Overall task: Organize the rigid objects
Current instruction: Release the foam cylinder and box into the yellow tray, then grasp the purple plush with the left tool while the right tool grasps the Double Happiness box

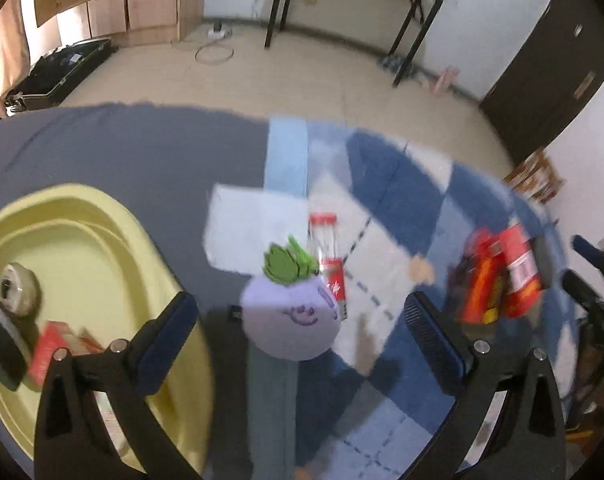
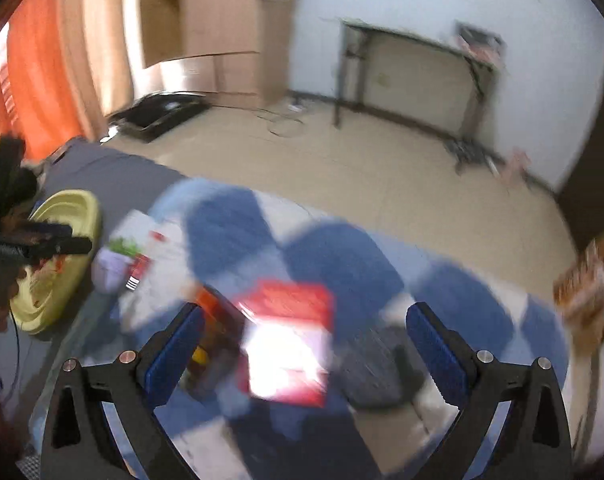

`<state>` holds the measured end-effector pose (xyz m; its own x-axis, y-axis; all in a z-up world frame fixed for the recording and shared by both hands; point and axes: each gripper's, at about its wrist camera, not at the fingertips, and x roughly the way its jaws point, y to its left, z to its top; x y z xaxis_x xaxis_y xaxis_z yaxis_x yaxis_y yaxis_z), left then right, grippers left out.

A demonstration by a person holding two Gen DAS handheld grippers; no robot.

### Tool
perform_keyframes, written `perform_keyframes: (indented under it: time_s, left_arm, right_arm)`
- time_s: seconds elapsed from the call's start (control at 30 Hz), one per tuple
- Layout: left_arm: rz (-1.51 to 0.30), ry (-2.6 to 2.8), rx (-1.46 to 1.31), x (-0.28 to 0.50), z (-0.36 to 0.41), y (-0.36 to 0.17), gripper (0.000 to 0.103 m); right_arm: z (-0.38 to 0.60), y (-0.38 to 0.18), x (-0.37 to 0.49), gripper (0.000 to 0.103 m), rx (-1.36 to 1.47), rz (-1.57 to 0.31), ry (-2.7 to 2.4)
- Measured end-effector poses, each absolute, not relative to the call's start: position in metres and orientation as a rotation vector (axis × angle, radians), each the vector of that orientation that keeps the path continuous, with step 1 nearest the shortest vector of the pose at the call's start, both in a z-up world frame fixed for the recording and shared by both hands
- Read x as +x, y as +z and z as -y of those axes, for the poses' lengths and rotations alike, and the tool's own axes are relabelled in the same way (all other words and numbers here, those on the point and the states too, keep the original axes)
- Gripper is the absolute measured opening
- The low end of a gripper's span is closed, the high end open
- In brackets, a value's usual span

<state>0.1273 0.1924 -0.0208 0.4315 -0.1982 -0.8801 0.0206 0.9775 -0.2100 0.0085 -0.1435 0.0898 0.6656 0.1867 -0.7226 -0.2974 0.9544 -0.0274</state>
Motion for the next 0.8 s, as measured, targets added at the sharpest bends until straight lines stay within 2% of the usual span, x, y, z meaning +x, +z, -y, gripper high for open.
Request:
perform_keyframes:
  time_s: [0.23, 0.3, 0.37, 0.43, 0.53, 0.7, 0.8]
  left_arm:
    - [-1.144, -0.117, -0.143, 0.138, -0.184, -0.053, 0.101]
    - [-1.145, -0.115, -0.154, 0.14, -0.187, -0.056, 0.098]
    - [-1.123, -0.122, -0.139, 0.14, -0.184, -0.055, 0.091]
    - [-1.149, -0.126, -0.145, 0.139, -0.182, -0.059, 0.067]
    - [-1.146, -0.131, -0.115, 0.137, -0.176, -0.062, 0.062]
    - [-1.154, -0.131, -0.129, 0.139, -0.176, -0.066, 0.063]
    - [-1.146, -0.129, -0.151, 0.139, -0.177, -0.064, 0.061]
  right_arm:
    - [0.143, 0.051, 0.005, 0.103, -0.133, -0.845, 0.353]
    - [0.141, 0.049, 0.005, 0.103, -0.163, -0.8, 0.346]
    - [0.145, 0.045, 0.011, 0.102, -0.189, -0.772, 0.339]
    - [0.137, 0.032, 0.015, 0.091, -0.205, -0.751, 0.328]
    - [0.133, 0.026, 0.025, 0.078, -0.229, -0.724, 0.307]
    - [0.113, 0.003, 0.032, 0.077, -0.217, -0.703, 0.305]
    - [0.116, 0.007, 0.029, 0.069, -0.227, -0.692, 0.322]
